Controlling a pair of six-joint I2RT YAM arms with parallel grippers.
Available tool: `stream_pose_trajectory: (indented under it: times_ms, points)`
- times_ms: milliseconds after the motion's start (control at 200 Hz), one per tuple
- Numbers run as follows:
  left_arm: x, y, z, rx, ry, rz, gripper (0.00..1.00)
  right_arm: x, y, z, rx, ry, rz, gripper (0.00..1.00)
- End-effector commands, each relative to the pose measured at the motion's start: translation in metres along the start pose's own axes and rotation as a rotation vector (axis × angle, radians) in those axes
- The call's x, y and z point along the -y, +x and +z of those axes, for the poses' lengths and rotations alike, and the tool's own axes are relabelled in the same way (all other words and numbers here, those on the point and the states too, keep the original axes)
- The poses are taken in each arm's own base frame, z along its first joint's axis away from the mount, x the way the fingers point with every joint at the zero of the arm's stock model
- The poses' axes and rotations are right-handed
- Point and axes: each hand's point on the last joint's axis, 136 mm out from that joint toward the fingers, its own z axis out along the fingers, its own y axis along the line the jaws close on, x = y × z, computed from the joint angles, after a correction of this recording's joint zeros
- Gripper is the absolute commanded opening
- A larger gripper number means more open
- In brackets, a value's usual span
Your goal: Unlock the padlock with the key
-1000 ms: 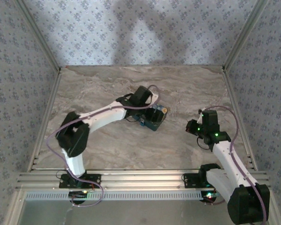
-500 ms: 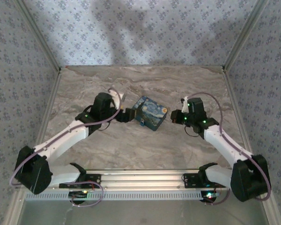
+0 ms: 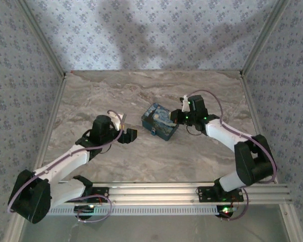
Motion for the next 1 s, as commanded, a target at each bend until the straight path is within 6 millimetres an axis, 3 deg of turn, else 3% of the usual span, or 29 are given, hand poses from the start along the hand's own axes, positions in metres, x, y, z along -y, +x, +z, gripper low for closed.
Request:
stream_pose_trajectory:
  times_ms: [0, 385, 660, 994]
  points:
    - [0.009, -0.005, 0.009, 0.013, 0.069, 0.001, 0.87, -0.013, -0.011, 0.009, 0.006, -0.049, -0.007, 0.0]
    - [0.028, 0.009, 0.045, -0.065, 0.248, -0.055, 0.78, 0.008, 0.011, 0.035, -0.089, -0.022, 0.015, 0.0]
    - [0.034, 0.021, 0.072, -0.112, 0.284, -0.006, 0.72, 0.03, 0.032, 0.039, -0.143, 0.059, 0.025, 0.0]
    - [0.039, 0.019, 0.108, -0.077, 0.302, 0.06, 0.67, 0.032, 0.038, 0.039, -0.161, 0.079, 0.011, 0.0]
